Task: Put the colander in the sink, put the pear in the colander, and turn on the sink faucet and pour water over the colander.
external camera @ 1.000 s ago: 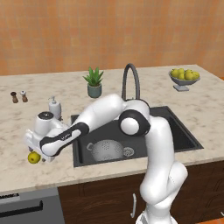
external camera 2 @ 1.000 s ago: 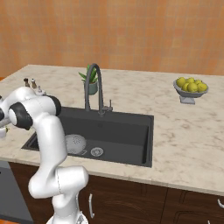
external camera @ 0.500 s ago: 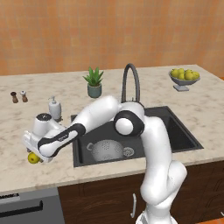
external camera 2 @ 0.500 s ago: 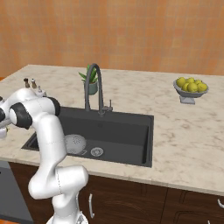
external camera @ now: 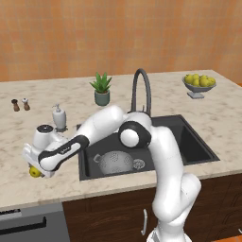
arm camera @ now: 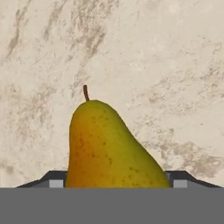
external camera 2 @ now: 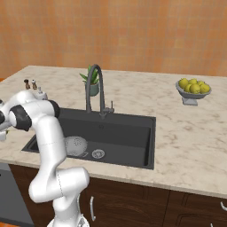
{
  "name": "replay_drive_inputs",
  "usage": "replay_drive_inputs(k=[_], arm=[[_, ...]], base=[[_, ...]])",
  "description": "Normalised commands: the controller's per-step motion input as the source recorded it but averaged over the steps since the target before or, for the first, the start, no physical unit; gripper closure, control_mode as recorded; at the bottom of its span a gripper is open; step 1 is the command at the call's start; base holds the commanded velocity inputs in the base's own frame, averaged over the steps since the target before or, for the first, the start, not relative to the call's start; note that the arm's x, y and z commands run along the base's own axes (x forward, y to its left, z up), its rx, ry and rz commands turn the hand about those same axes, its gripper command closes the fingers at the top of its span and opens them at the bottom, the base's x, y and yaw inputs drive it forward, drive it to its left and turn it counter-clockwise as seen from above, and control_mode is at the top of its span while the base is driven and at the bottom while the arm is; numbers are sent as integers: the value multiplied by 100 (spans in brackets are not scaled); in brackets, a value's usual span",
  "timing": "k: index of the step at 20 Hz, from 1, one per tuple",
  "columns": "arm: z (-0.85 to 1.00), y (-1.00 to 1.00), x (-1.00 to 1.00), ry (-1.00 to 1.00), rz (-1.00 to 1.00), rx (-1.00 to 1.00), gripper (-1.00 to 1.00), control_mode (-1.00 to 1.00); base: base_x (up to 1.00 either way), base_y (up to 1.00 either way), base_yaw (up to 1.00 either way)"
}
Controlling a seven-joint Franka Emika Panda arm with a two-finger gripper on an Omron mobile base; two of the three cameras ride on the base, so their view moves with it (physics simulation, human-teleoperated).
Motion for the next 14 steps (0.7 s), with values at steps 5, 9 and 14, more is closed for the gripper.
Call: replay_drive_inputs(k=[5, 9, 14], arm=[[20, -38, -5, 0, 5, 0, 100, -100], [39, -61, -1, 0, 0, 0, 100, -100], [36, -73, -5, 0, 0, 0, 100, -100]], base=[[0, 0, 0], [0, 0, 0], [0, 0, 0]])
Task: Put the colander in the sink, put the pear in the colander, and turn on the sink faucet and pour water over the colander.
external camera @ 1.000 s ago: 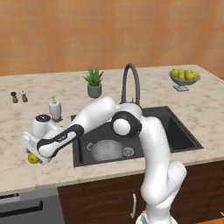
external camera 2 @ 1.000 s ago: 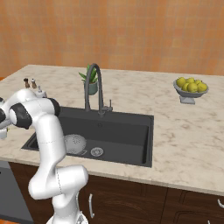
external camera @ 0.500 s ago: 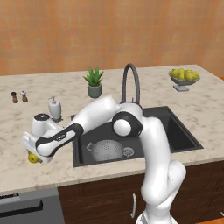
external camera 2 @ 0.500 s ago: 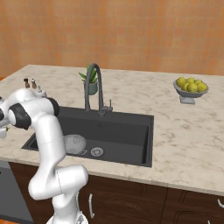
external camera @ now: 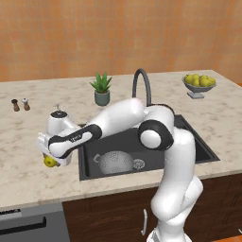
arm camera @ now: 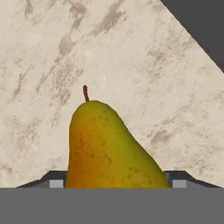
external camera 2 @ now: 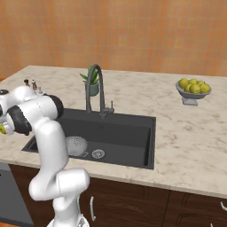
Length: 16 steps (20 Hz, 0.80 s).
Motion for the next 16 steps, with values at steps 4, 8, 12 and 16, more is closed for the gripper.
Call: replay_drive_inputs(k=[4, 8, 12, 16], arm=[[26, -87, 0, 0, 0, -3, 100, -100], [16, -96, 0, 1, 0, -9, 100, -100], [6, -100, 0, 0, 0, -9, 100, -100], [0, -100, 9, 2, 0, -13, 100, -100]], base=[[0, 0, 0], [0, 0, 0], [0, 0, 0], [0, 0, 0]])
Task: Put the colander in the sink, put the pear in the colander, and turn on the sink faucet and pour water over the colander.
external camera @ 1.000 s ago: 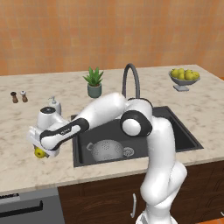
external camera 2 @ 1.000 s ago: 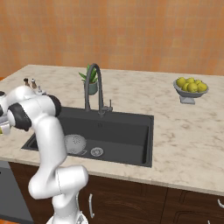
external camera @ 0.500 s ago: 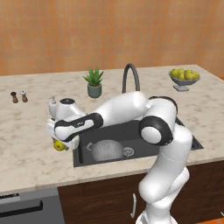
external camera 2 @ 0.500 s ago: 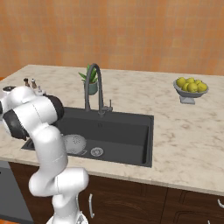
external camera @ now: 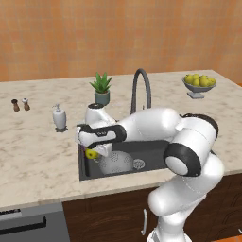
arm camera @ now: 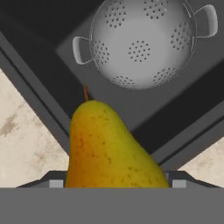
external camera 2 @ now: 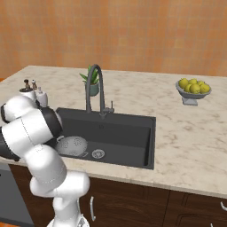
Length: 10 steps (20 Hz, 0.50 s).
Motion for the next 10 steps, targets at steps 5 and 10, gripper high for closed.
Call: replay_drive_inputs(k=[5, 10], arm=[[-3, -95, 23, 7, 0, -15, 100, -100], [-11, -83, 37, 12, 0, -14, 100, -100]], base=[[0, 0, 0], [0, 0, 0]])
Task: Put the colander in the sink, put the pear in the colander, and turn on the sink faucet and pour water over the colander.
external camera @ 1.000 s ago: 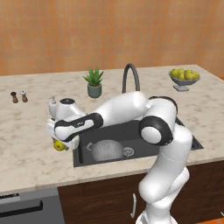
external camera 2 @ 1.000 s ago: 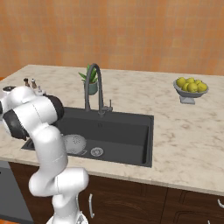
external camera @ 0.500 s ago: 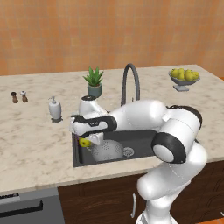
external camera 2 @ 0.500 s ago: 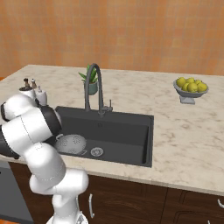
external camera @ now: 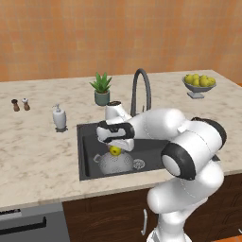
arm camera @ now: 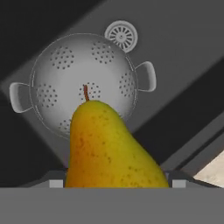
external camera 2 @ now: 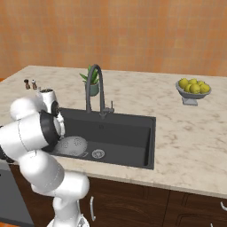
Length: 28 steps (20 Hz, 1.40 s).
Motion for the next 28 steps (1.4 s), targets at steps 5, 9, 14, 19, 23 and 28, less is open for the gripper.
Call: replay_drive_inputs(k=[5, 9, 14, 19, 23, 28], arm=[[-39, -38, 52, 2, 0, -12, 100, -100], [-39, -14, 57, 3, 14, -5, 100, -100], [-31, 0, 43, 1, 22, 0, 100, -100], [-36, 0, 43, 5, 25, 0, 100, -100], [-40, 0, 26, 4, 25, 0, 100, -100], [-38, 6, 24, 5, 20, 0, 100, -100]], base=[[0, 0, 0], [0, 0, 0], [0, 0, 0], [0, 0, 0], [0, 0, 0], [0, 0, 0]])
